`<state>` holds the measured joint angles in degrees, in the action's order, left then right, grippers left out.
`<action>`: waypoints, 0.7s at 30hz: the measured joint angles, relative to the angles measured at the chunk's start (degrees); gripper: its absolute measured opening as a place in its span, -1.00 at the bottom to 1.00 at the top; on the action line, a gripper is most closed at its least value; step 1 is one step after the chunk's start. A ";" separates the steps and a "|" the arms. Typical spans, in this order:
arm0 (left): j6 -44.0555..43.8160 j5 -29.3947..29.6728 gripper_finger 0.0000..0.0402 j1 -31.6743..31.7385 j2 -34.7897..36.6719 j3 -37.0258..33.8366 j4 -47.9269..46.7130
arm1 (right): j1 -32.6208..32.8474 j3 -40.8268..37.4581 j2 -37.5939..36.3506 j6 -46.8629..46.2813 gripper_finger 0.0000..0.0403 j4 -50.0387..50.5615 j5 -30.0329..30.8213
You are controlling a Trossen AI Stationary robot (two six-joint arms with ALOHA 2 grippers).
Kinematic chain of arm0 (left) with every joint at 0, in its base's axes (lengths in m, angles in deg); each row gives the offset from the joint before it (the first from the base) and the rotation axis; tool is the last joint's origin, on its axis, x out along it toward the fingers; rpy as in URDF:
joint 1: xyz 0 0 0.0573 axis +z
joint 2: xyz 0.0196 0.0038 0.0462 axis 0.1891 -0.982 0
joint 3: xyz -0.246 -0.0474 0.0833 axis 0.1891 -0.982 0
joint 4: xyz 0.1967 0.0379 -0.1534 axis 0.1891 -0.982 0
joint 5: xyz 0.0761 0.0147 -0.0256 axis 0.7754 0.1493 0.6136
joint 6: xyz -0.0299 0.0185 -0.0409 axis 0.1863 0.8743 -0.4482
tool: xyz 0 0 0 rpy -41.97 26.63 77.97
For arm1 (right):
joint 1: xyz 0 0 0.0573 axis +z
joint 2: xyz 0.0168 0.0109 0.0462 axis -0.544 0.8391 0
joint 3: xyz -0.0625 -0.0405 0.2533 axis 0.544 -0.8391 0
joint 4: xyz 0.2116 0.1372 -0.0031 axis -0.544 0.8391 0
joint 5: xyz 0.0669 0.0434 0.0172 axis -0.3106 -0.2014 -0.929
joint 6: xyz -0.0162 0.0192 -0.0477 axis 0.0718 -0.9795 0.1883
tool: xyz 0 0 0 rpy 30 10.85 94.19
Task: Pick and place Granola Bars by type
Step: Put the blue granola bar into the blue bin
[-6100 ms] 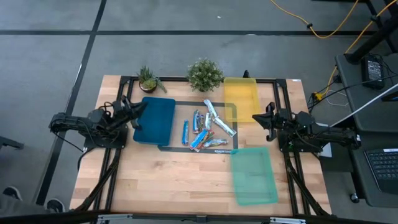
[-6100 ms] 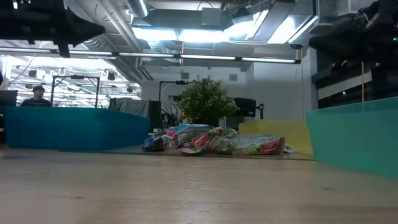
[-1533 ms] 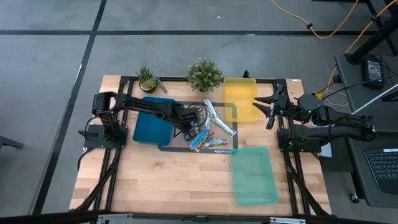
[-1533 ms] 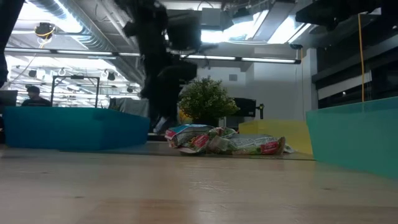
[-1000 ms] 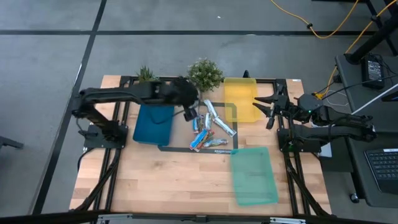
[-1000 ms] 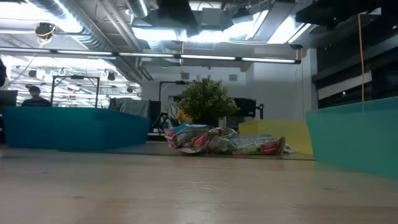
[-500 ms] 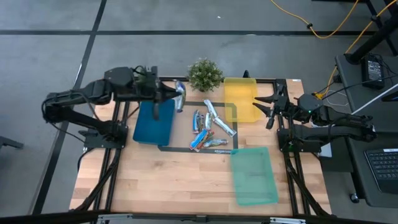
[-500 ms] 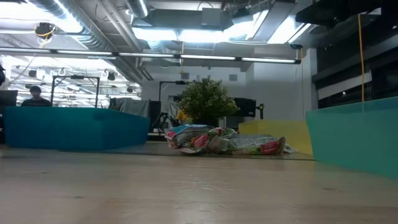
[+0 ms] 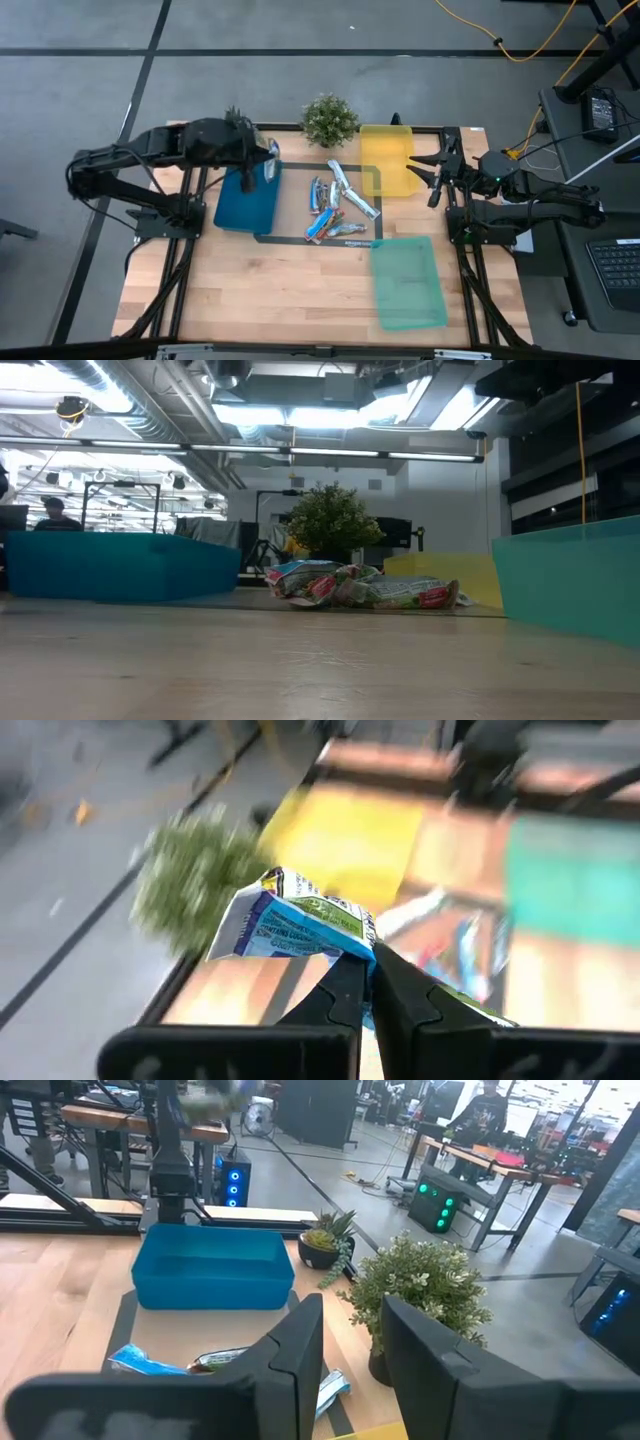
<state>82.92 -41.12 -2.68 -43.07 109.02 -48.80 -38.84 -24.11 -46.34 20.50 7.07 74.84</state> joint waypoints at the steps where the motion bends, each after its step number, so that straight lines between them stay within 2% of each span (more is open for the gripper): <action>1: -0.61 0.20 -0.99 0.55 -0.52 0.00 -2.47 | 0.00 0.00 0.00 0.03 -0.46 -0.02 0.00; 5: -0.50 -0.43 -0.99 2.67 -2.67 0.00 -9.31 | 0.01 0.00 0.00 0.03 -0.46 0.02 0.02; 10: 4.74 -3.21 -0.99 5.75 -5.59 0.00 -14.94 | 0.00 0.00 0.00 0.04 -0.46 0.17 0.02; 21: 15.42 -11.10 -0.99 10.50 -9.60 -0.32 -17.85 | -0.01 0.00 0.00 -0.24 -0.46 0.31 0.00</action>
<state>98.34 -52.22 7.82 -52.67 108.70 -66.65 -38.85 -24.11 -46.34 20.25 7.38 74.84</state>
